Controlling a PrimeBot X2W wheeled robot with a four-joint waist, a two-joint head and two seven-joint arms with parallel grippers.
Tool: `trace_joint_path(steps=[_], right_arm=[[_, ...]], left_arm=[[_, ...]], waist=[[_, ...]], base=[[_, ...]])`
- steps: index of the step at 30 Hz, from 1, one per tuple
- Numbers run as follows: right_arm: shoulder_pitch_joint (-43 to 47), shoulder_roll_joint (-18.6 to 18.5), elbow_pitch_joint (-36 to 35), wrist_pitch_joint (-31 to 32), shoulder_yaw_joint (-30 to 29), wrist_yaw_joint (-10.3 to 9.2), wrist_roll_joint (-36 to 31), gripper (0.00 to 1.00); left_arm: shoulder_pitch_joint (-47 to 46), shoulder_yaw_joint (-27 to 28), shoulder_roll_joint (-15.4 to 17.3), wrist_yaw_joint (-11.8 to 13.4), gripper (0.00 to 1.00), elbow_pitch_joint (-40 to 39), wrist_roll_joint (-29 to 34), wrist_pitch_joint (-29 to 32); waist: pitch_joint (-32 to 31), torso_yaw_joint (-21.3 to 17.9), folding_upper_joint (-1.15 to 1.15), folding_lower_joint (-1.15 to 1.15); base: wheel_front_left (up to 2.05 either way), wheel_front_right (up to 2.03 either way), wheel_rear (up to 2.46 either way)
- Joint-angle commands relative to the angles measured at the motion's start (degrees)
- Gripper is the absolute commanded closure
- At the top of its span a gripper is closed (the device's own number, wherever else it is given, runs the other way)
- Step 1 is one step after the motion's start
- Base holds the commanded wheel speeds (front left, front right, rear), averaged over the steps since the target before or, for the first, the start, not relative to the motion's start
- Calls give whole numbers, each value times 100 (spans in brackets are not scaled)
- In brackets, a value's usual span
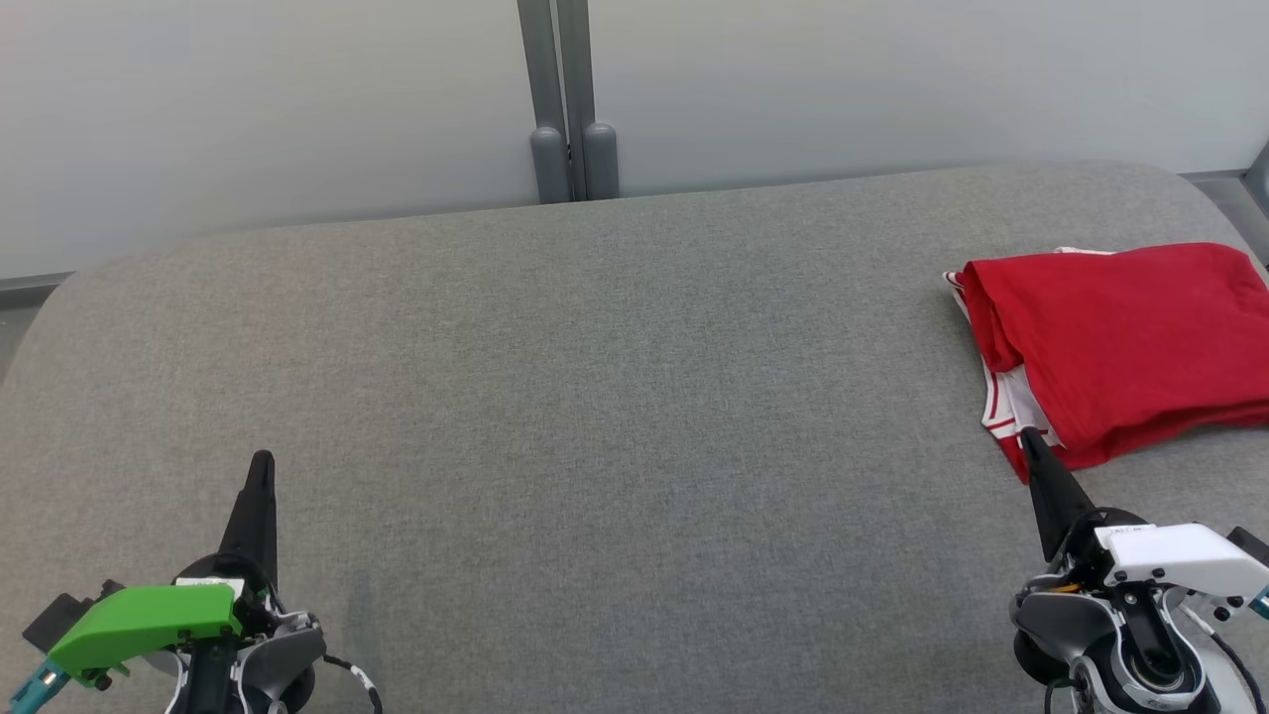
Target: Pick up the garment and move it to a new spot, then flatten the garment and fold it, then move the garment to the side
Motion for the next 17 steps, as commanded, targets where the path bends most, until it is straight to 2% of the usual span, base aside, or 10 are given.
trace_joint_path(steps=[1,17], right_arm=[[-69,13,-35,48,-31,4,99,100],[-69,14,-32,58,-35,4,114,100]], left_arm=[[-86,30,-3,-29,100,-16,-125,24],[-81,31,-3,-29,100,-17,-126,37]], waist=[[2,-2,0,0],[4,-4,0,0]], base=[[0,0,0],[0,0,0]])
